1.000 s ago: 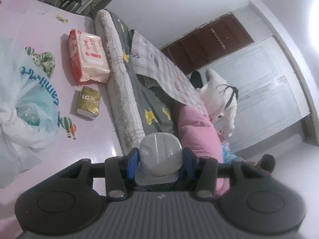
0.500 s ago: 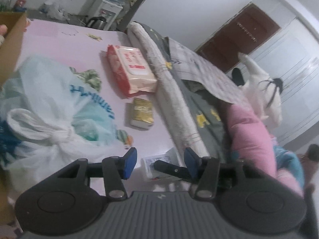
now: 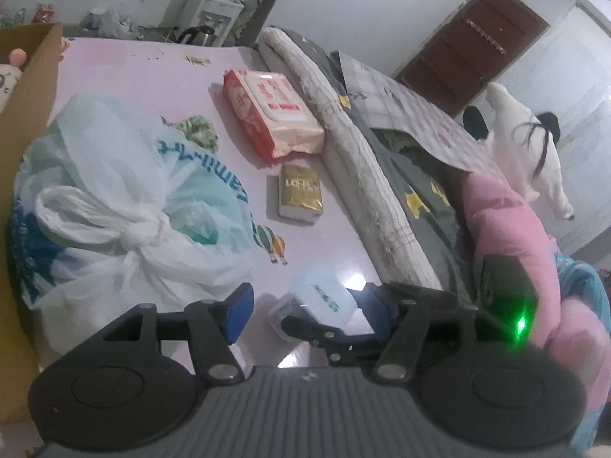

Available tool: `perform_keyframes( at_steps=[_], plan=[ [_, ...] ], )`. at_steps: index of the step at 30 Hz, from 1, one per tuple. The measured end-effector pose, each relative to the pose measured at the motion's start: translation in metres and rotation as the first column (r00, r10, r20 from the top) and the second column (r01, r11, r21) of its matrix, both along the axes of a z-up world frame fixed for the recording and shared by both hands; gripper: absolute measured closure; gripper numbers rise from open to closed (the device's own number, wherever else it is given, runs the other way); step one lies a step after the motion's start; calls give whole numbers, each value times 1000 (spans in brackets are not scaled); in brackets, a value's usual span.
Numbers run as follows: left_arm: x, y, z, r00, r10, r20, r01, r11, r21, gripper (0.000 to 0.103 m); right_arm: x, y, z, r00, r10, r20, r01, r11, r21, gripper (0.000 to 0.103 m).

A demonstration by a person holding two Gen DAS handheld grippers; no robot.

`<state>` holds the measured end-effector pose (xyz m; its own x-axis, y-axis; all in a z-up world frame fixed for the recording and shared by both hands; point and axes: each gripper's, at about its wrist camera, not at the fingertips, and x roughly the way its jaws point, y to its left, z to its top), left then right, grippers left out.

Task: Organize soft objects
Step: 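Lower the yogurt cup toward the left gripper and grasp it with the left gripper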

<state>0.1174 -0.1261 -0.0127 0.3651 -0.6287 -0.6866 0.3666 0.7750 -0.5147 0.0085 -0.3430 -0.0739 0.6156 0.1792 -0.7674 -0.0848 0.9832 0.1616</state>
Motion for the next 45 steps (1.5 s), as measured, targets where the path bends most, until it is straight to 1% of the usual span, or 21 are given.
perform_keyframes(
  at_steps=[4,8,9,11,12,14,17,20,22,26,30,33,34,35,39,42,45],
  plan=[
    [3,-7,-10,1000,-9,-17,9,1000,12,38,-9,7,0,1000,12,23,-12,1000,-3,36],
    [6,-11,-20,1000,2,-31,-1,999,34,37,-19,3,-1,999,-15,39,14,999,39,35],
    [6,-13,-21,1000,-1,-21,2,999,46,35,-22,2,-1,999,-22,45,20,999,47,35],
    [3,-18,-21,1000,-12,18,10,996,90,27,-30,-1,-1,998,-31,63,27,998,61,35],
    [2,-21,-20,999,-24,41,20,994,110,25,-34,-2,-1,997,-35,72,30,997,66,35],
    [-2,-31,-18,994,-63,84,50,988,149,18,-42,-6,-1,995,-47,87,40,996,83,33],
    [-6,-50,-16,980,-145,138,115,972,205,9,-50,-11,-4,991,-62,117,49,992,113,33],
    [-10,-71,-16,958,-222,182,164,944,285,8,-50,-12,-11,988,-67,141,49,991,128,33],
    [-9,-84,-19,943,-268,197,193,923,334,7,-50,-11,-16,986,-64,155,44,991,126,33],
    [-4,-103,-30,928,-334,162,246,881,405,7,-50,-8,-22,982,-53,181,32,992,118,34],
    [0,-115,-40,917,-380,120,292,845,449,7,-50,-9,-25,977,-55,205,28,991,132,34],
    [1,-123,-46,907,-409,100,316,819,478,13,-49,-10,-28,976,-58,210,30,991,134,35],
    [1,-125,-48,905,-414,92,323,813,484,17,-49,-9,-30,976,-58,211,30,991,132,35],
    [2,-127,-51,906,-416,81,327,808,490,22,-49,-9,-31,976,-57,212,29,991,130,35],
    [4,-131,-57,910,-410,62,322,794,516,31,-49,-10,-35,975,-61,215,31,990,140,35],
    [4,-133,-57,909,-412,64,320,787,528,32,-49,-13,-36,974,-66,216,34,988,150,35],
    [5,-134,-56,911,-408,66,313,787,532,35,-49,-15,-39,974,-70,214,36,987,156,35]
  ],
)
